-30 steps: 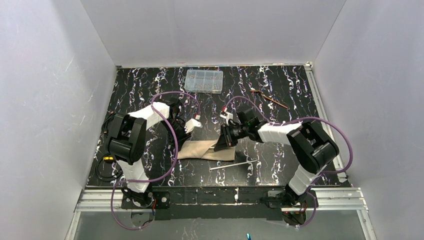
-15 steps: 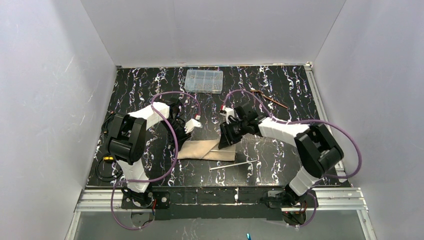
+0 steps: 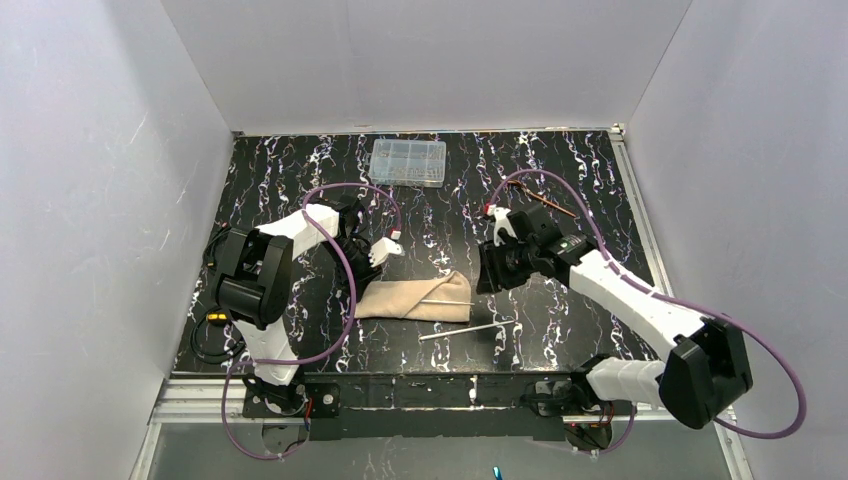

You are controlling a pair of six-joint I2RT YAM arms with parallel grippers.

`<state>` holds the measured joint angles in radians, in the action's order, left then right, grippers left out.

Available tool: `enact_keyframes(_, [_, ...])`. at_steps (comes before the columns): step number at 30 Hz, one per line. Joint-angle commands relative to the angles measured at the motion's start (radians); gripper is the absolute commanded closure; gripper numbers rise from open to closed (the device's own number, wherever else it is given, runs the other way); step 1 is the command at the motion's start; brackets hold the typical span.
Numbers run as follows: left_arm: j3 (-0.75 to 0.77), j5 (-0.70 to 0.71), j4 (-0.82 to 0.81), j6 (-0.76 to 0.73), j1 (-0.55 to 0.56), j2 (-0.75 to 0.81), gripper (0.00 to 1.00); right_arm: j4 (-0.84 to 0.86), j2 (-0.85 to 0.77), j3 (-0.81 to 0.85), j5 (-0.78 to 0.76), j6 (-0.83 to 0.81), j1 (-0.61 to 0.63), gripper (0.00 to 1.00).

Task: Fold the napkin into a case and place the utensils inside
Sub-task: Pick up the utensils from the center of the board.

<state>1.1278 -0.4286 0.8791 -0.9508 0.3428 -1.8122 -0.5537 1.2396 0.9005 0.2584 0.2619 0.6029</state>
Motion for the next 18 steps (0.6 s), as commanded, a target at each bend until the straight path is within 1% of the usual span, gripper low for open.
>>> enact_keyframes(1, [-0.017, 0.016, 0.037, -0.016, -0.002, -0.009, 0.78, -0.123, -0.083, 0.012, 0.074, -0.080, 0.015, 0.47])
enact_keyframes(3, [-0.007, 0.011, 0.046, -0.007, -0.002, -0.004, 0.75, -0.085, -0.101, 0.006, 0.118, -0.127, 0.040, 0.48])
enact_keyframes(4, [0.006, 0.005, 0.060, 0.001, -0.002, 0.000, 0.68, -0.067, -0.094, 0.009, 0.135, -0.148, 0.058, 0.51])
enact_keyframes(6, [0.030, 0.000, 0.088, 0.012, -0.003, 0.011, 0.50, -0.065, -0.060, 0.029, 0.158, -0.197, 0.102, 0.53])
enact_keyframes(7, [0.040, -0.002, 0.099, 0.016, -0.004, 0.022, 0.43, -0.066, -0.040, 0.039, 0.154, -0.221, 0.129, 0.53])
enact_keyframes(8, [0.047, -0.002, 0.109, 0.018, -0.006, 0.034, 0.31, -0.066, -0.019, 0.052, 0.143, -0.245, 0.158, 0.54])
enact_keyframes(9, [0.057, -0.004, 0.120, 0.021, -0.008, 0.048, 0.07, -0.068, -0.001, 0.066, 0.130, -0.272, 0.192, 0.53])
enact_keyframes(10, [0.068, -0.004, 0.130, 0.023, -0.012, 0.062, 0.02, -0.066, 0.014, 0.080, 0.119, -0.310, 0.230, 0.53])
enact_keyframes(12, [0.096, -0.008, 0.155, 0.034, -0.023, 0.084, 0.02, -0.041, 0.028, 0.076, 0.069, -0.401, 0.333, 0.51])
enact_keyframes(14, [0.129, -0.019, 0.181, 0.048, -0.042, 0.103, 0.02, -0.010, 0.041, 0.058, -0.003, -0.457, 0.398, 0.50])
enact_keyframes(16, [0.162, -0.033, 0.202, 0.065, -0.065, 0.121, 0.02, -0.006, 0.067, 0.059, -0.019, -0.491, 0.415, 0.51])
enact_keyframes(18, [0.190, -0.054, 0.231, 0.073, -0.079, 0.135, 0.02, 0.019, 0.084, 0.051, -0.048, -0.491, 0.418, 0.51])
